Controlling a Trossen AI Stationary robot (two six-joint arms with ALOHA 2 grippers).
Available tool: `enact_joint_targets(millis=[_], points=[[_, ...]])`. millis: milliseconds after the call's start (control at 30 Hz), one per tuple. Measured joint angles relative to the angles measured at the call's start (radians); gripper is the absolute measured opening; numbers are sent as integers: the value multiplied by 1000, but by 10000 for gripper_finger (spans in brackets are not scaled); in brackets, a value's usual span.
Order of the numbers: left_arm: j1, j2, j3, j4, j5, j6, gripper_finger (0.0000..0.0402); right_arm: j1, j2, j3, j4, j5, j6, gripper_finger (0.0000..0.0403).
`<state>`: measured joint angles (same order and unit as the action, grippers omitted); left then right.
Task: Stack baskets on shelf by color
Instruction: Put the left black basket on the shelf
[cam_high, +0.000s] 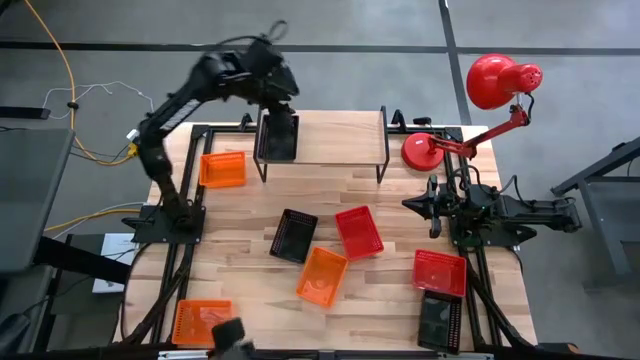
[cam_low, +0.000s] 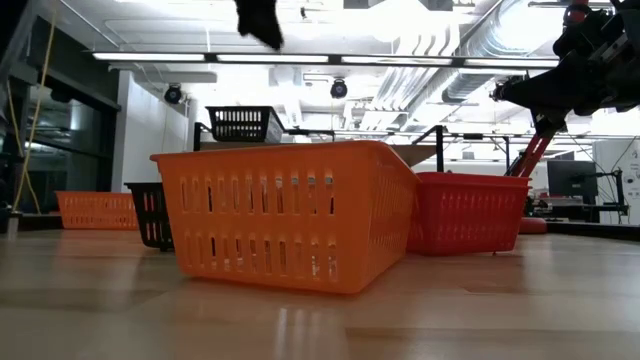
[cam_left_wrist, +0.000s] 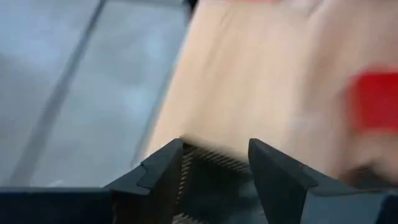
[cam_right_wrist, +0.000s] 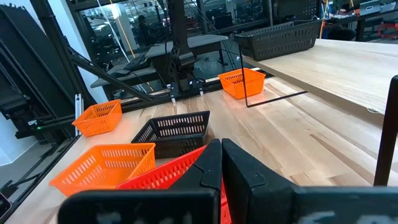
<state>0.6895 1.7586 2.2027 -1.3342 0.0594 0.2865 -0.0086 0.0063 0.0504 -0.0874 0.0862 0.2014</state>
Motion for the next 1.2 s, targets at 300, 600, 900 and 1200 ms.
enact_joint_targets(millis=[300,600,900,1200], points=[[-183,-281,-327,95,94,-79,50,0,0,0,0,0,0,0],[-403,-654,-1088,622,-178,-257,2,0,0,0,0,0,0,0],[-444,-637,-1336,857,-499,-338,0,0,0,0,0,0,0,0],[-435,-523,-1345,1003,-567,-363,0,0,0,0,0,0,0,0]])
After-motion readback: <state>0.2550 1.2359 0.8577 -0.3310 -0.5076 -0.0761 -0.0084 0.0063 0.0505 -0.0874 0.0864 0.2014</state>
